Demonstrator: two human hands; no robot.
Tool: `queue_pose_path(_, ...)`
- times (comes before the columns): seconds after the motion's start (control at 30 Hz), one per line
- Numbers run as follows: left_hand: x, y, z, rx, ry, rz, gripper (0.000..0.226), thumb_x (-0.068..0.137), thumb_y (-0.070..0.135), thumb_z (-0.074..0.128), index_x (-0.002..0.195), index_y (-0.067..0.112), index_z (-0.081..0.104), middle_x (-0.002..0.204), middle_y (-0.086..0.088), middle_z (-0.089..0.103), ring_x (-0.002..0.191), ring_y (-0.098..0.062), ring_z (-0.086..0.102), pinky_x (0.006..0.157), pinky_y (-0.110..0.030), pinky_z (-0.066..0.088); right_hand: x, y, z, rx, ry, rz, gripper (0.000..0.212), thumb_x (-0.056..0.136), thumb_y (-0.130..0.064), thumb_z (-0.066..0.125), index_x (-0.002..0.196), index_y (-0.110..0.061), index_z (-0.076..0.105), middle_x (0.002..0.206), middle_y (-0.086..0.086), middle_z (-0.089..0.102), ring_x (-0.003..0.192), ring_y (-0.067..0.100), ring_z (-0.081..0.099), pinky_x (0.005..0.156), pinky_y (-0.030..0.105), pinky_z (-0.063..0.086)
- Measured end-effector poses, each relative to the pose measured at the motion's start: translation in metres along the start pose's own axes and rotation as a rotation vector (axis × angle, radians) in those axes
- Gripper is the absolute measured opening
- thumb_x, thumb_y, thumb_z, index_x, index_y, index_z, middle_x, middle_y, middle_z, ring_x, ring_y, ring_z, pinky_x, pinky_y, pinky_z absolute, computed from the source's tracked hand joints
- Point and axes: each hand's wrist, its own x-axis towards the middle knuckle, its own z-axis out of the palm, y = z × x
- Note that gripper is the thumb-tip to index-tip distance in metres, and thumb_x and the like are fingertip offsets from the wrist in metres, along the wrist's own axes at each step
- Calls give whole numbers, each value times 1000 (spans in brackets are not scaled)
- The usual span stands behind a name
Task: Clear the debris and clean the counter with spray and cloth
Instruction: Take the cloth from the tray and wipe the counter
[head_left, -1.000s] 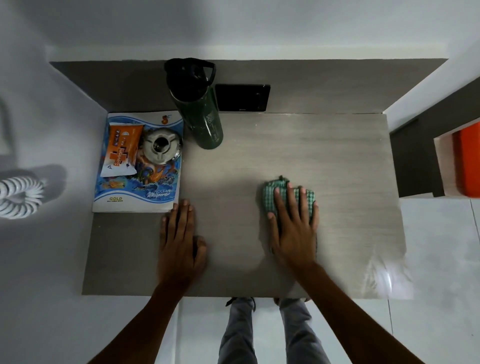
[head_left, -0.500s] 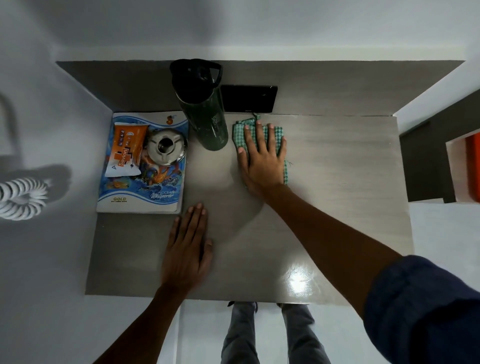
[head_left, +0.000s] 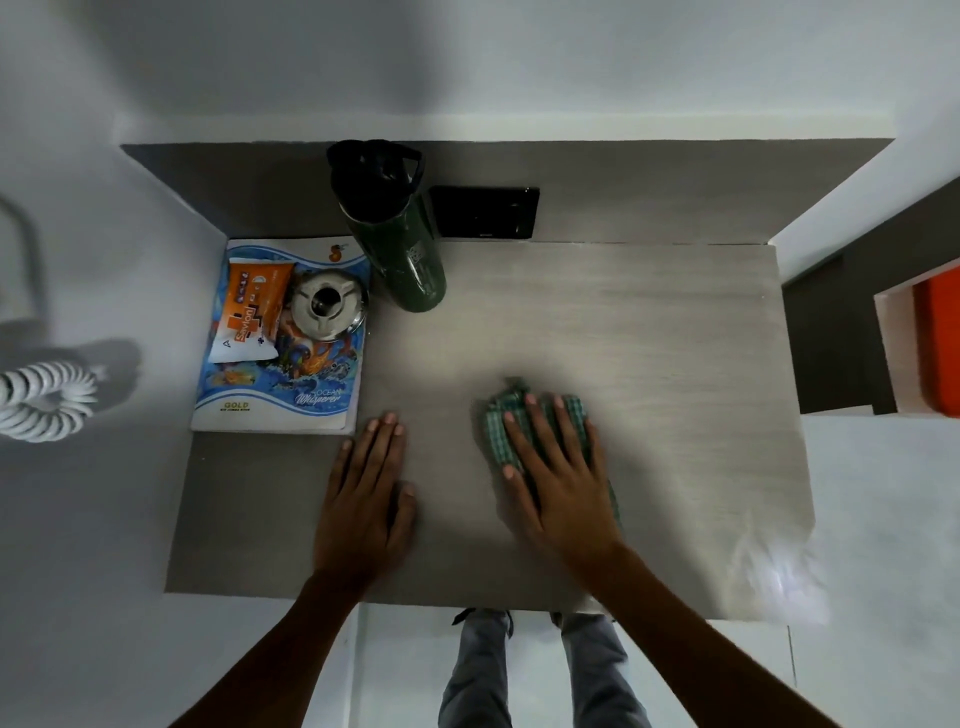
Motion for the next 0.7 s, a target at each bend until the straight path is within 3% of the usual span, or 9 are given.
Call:
queue_pose_path(0.1,1,0,-1,14,-13,-21,74,108,40,37,176,17,17,186,0,11,174,-21,11,142,-49,10,-50,40,-9,20,42,144,67,114,-54,29,176,-30,21,186,6,13,172,36,9,135,67,14)
queue_pose_path(0.2,2,1,1,7,-20,-28,76,106,39,38,176,16,17,186,0,12,174,-21,11,142,-50,10,-87,89,-27,0,53,339,69,113,-60,19,174,-27,24,183,10,17,171,38,12,134,70,15)
queue_pose_path(0.3,3,3,2,7,-31,-29,76,106,39,37,176,17,17,186,-1,12,174,-21,11,142,-49,9,-97,132,-50,10,75,486,72,112,-58,22,173,-21,28,184,9,13,172,35,8,135,68,12)
queue_pose_path(0.57,2,1,3,-8,1,14,76,108,42,39,176,15,17,186,-2,12,174,-24,10,142,-52,11,18,169,-86,49,167,675,72,113,-57,17,177,-27,10,187,6,3,172,36,-1,136,65,5)
queue_pose_path(0.7,2,1,3,9,29,21,75,108,42,39,175,14,19,186,-5,15,174,-25,12,141,-53,15,92,156,-85,47,126,597,76,111,-60,13,177,-24,5,186,9,0,172,39,-5,135,69,0)
